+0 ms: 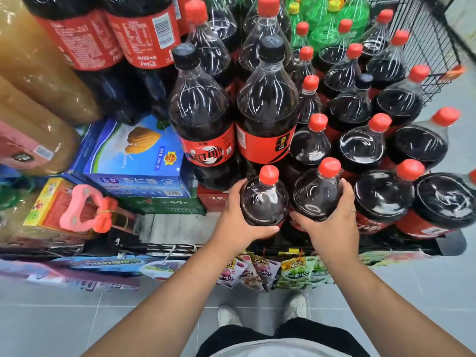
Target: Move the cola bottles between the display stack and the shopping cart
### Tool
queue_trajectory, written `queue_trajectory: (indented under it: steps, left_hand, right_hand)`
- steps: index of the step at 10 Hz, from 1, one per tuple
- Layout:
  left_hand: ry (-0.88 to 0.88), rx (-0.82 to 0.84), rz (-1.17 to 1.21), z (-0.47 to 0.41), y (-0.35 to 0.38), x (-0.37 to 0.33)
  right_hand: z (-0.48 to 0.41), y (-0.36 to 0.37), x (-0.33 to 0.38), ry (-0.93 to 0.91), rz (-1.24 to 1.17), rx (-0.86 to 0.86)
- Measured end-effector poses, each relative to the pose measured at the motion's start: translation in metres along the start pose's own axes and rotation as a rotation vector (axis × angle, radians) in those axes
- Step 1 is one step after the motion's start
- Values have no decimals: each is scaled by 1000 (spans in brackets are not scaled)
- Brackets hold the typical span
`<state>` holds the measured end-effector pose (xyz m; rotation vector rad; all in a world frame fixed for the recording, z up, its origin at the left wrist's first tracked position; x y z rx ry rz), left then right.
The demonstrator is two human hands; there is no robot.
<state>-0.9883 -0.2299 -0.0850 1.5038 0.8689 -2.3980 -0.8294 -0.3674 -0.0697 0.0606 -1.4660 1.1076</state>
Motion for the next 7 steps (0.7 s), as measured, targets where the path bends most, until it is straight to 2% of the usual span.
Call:
queue_trajectory:
  steps: [2, 4, 7]
  left_hand:
    - [-16, 27, -80, 3, -6, -4]
    - [44, 48, -203, 5, -14, -24]
    - [134, 81, -286, 10, -27, -50]
  right_hand:
    - [8, 1, 2, 17, 89, 23]
    - [15, 0, 2, -51, 196, -39]
    - [25, -6, 13, -59, 186, -13]
Point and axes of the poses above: each hand's wrist, its own z-axis away from the middle knuckle, its own y-axis out of the palm, x = y × z, the point moved 2 cm from there along -z, towards the middle knuckle, and after that the axes turned 15 degrees about x, right-handed, at the moved point
